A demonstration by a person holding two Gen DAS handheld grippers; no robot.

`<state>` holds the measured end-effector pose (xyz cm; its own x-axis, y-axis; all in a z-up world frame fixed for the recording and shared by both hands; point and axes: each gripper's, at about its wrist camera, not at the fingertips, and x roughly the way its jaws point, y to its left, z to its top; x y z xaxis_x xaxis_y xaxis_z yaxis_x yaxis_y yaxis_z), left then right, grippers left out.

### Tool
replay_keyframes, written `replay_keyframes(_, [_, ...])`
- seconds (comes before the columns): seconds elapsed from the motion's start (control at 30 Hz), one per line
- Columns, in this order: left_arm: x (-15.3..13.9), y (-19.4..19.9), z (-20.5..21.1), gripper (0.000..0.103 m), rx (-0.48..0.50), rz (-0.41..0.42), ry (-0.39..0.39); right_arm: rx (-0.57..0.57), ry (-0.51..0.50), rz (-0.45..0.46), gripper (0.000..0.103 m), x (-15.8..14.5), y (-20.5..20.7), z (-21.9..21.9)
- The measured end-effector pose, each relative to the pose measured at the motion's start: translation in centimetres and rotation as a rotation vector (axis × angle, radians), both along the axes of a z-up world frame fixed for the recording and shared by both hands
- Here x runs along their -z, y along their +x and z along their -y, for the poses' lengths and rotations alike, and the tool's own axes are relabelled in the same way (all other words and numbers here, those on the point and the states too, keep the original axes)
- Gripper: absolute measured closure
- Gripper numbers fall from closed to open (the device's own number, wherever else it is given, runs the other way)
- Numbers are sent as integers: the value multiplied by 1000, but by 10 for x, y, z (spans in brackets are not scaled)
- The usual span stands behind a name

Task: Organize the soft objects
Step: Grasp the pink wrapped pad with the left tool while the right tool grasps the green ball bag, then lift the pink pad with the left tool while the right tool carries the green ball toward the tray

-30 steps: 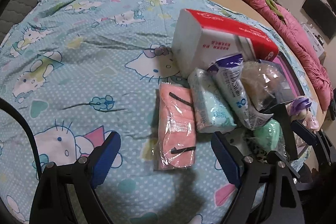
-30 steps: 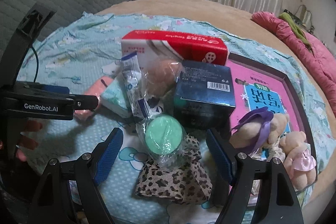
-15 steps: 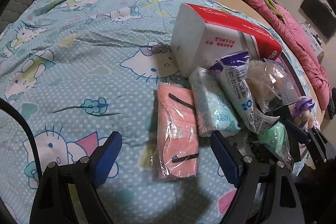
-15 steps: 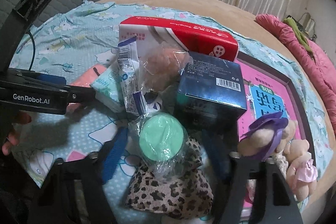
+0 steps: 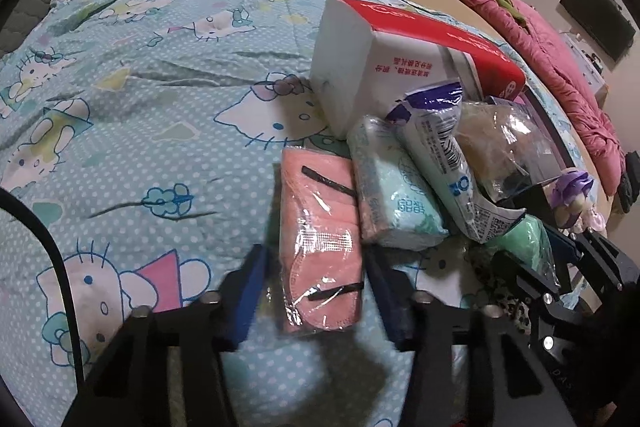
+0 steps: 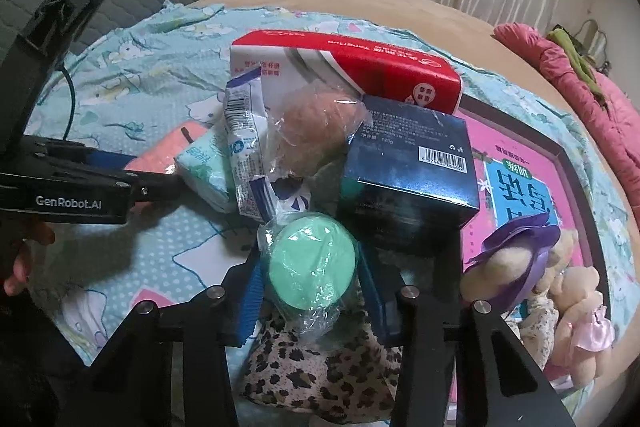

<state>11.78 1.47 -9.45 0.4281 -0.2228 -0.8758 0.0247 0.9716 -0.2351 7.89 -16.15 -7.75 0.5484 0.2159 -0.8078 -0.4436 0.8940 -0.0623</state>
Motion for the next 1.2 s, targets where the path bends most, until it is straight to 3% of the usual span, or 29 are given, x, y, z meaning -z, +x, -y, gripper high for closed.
replay_keyframes(0.03, [-1,0,-1,68,-1,0,-10,-1,2,1,58,-1,0,0])
replay_keyframes(0.37, [-14,-7,-9,69,-34,36,-54,5,44,15,58,-12,-5,7])
replay_keyframes(0.73, [-42,-23,-16,69,-78,96,-25,-7,112,49,59,-32,-14,15])
replay_keyframes(1.2, [-95,-41,17,69,-44,196,20,8,213,142,59,-71,-29,37])
